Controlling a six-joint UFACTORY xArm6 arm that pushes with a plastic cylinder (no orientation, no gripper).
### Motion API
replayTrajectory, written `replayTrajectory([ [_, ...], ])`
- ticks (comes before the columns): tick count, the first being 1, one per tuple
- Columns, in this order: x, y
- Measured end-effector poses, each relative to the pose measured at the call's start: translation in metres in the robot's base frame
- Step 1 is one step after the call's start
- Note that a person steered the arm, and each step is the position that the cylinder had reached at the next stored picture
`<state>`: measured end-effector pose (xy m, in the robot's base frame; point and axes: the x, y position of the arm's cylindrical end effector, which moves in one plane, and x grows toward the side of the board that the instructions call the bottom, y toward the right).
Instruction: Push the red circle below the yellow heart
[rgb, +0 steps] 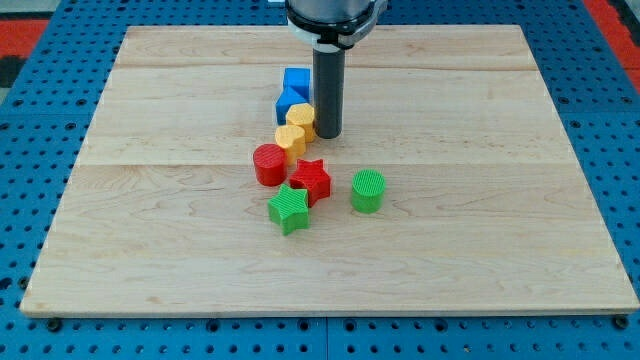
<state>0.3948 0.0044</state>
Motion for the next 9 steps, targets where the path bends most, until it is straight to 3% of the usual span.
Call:
replayTrajectory([
  [6, 0.000, -0.016],
  [7, 0.003, 0.005],
  [8, 0.023, 0.061],
  [9, 0.033, 0.072],
])
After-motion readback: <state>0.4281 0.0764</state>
